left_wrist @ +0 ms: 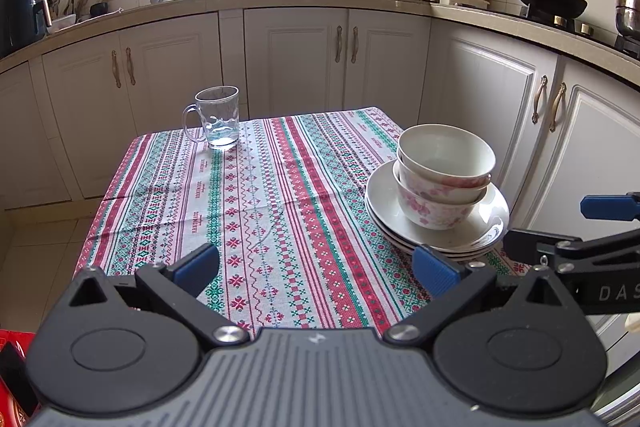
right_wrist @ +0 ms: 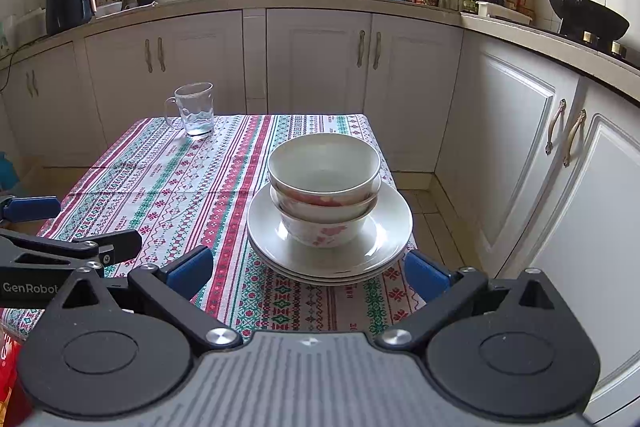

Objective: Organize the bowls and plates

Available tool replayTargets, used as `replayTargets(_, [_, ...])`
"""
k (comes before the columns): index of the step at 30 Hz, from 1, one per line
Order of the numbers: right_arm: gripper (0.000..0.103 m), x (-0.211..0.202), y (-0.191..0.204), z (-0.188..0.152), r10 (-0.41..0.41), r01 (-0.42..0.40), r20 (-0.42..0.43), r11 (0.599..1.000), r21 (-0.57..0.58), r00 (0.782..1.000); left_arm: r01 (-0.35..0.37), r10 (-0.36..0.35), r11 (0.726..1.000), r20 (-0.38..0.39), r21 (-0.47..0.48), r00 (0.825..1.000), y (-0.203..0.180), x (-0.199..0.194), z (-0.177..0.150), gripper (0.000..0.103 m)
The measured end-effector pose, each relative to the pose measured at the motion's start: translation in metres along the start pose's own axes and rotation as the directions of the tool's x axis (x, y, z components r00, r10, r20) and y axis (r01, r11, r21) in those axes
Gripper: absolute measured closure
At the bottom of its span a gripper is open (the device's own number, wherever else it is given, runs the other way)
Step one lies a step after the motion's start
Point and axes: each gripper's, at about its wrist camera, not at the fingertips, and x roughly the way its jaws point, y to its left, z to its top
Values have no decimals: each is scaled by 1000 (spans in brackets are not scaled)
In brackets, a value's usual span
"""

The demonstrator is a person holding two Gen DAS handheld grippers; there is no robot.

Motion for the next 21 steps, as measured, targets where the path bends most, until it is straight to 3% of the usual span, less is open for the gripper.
replayTargets(21, [0,-2,2,0,-7,7,4,1000,-9,1000,-13,13,1000,4,3,1000,-2,-2,0,1])
